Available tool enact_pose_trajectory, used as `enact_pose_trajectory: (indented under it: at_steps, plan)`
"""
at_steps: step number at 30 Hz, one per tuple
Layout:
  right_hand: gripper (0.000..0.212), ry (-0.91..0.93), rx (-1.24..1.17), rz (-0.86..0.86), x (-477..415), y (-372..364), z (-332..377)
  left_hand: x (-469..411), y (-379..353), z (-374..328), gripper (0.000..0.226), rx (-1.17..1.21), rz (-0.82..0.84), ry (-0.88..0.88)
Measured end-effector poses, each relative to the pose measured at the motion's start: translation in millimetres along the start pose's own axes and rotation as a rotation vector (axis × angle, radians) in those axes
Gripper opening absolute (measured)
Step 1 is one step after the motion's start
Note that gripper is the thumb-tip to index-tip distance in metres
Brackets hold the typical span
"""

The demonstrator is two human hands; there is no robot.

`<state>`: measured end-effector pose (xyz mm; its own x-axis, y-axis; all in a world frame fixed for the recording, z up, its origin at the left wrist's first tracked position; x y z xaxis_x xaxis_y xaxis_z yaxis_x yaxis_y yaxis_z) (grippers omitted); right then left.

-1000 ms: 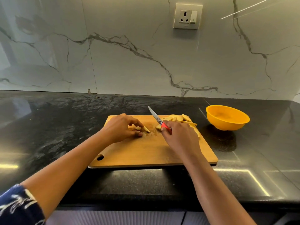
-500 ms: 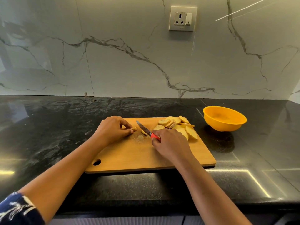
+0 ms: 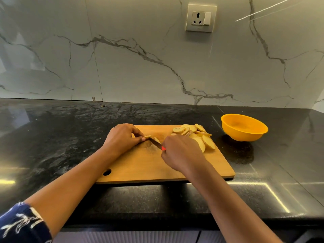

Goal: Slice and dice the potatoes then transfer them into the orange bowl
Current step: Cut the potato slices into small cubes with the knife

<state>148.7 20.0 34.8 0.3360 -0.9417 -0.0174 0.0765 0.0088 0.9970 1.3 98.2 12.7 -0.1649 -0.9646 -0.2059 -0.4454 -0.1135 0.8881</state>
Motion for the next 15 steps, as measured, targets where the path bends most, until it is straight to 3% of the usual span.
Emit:
enact_pose_trajectory:
  at_steps: [7, 15]
  plan:
    - [0.024, -0.048, -0.027, -0.102, 11.7, 10.0, -6.1, 6.9, 6.2, 3.6, 0.016, 0.109, -0.018, 0.003]
    - [0.022, -0.015, -0.037, -0.019, -7.6, -0.3, 13.0, 6.1, 6.3, 4.1, 0.01, 0.086, -0.056, 0.007]
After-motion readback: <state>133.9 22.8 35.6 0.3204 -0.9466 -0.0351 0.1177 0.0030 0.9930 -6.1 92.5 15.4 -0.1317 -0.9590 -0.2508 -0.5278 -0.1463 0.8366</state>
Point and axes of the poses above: each hand's wrist, its own x-axis away from the middle knuckle, its own y-axis out of the back of the hand, z = x × y, the point moved 9 cm from there along -x, towards the middle knuckle, and after that the axes turned 6 degrees about z, right-handed, at the moved point
